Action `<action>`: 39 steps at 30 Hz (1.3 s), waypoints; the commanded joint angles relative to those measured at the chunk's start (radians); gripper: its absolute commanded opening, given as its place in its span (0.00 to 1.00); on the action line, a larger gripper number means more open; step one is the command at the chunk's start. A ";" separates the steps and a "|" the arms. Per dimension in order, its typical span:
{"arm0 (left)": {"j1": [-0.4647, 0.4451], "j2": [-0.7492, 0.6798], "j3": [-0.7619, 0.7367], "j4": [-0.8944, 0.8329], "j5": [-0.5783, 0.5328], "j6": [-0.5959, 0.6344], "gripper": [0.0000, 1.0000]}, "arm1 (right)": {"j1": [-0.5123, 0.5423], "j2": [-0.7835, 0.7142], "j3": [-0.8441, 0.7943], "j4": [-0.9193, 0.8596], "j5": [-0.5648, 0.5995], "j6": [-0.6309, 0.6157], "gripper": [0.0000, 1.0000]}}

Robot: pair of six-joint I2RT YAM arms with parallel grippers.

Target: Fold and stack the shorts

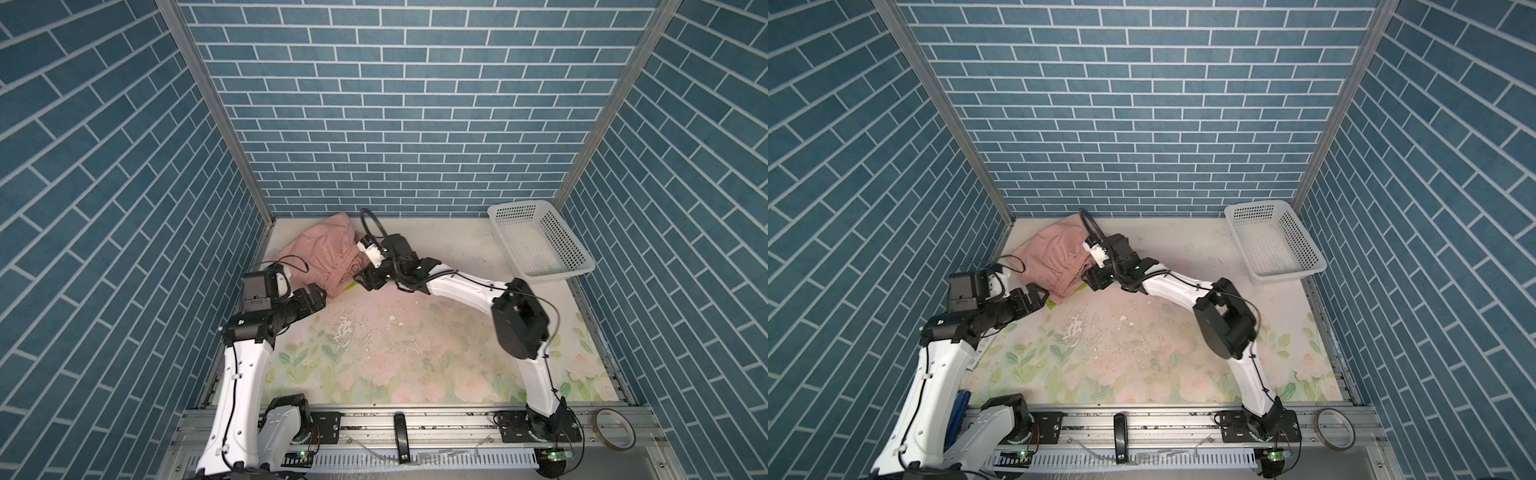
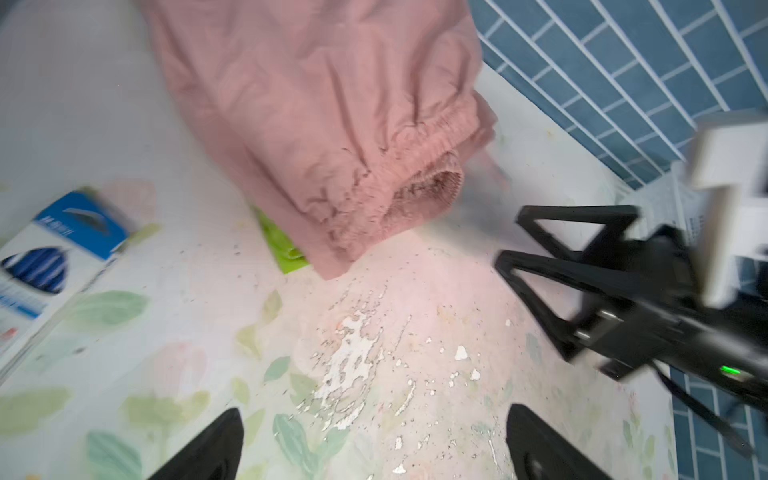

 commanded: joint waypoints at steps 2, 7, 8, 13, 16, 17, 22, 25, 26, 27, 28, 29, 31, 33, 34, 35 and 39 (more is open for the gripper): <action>-0.221 0.156 0.028 0.195 -0.096 0.004 1.00 | -0.079 -0.314 -0.294 0.179 0.084 0.055 0.74; -0.326 0.434 0.155 0.184 -0.086 0.098 1.00 | -0.123 -0.601 -0.558 0.063 0.226 0.049 0.74; -0.333 0.488 0.189 0.159 -0.104 0.122 1.00 | -0.127 -0.659 -0.602 0.037 0.252 0.051 0.74; -0.344 0.662 0.263 0.166 -0.152 0.201 1.00 | -0.151 -0.907 -0.763 -0.068 0.335 0.088 0.74; -0.344 0.750 0.310 0.174 -0.162 0.236 1.00 | -0.164 -1.019 -0.822 -0.119 0.366 0.119 0.74; -0.344 0.781 0.325 0.179 -0.160 0.248 1.00 | -0.167 -1.048 -0.840 -0.133 0.375 0.127 0.74; -0.344 0.914 0.431 0.141 -0.195 0.283 1.00 | -0.177 -1.131 -0.881 -0.193 0.407 0.156 0.74; -0.344 0.963 0.473 0.153 -0.206 0.310 1.00 | -0.178 -1.165 -0.901 -0.215 0.430 0.168 0.74; -0.344 0.985 0.497 0.148 -0.217 0.318 1.00 | -0.177 -1.175 -0.906 -0.220 0.434 0.174 0.74; -0.344 1.007 0.518 0.140 -0.227 0.325 1.00 | -0.177 -1.184 -0.908 -0.225 0.436 0.179 0.74; -0.344 1.033 0.542 0.130 -0.242 0.334 1.00 | -0.177 -1.194 -0.911 -0.232 0.437 0.184 0.74; -0.344 1.059 0.567 0.123 -0.258 0.338 1.00 | -0.177 -1.205 -0.912 -0.244 0.441 0.187 0.74; -0.341 1.100 0.607 0.120 -0.273 0.349 1.00 | -0.179 -1.221 -0.910 -0.270 0.451 0.189 0.74; -0.337 1.134 0.651 0.114 -0.303 0.361 1.00 | -0.179 -1.234 -0.910 -0.298 0.470 0.185 0.74; -0.332 1.145 0.672 0.113 -0.324 0.365 1.00 | -0.179 -1.238 -0.911 -0.312 0.482 0.182 0.75; -0.325 1.154 0.696 0.106 -0.342 0.370 1.00 | -0.179 -1.239 -0.910 -0.325 0.491 0.178 0.75; -0.285 1.149 0.736 0.125 -0.398 0.365 1.00 | -0.190 -1.231 -0.913 -0.329 0.526 0.154 0.79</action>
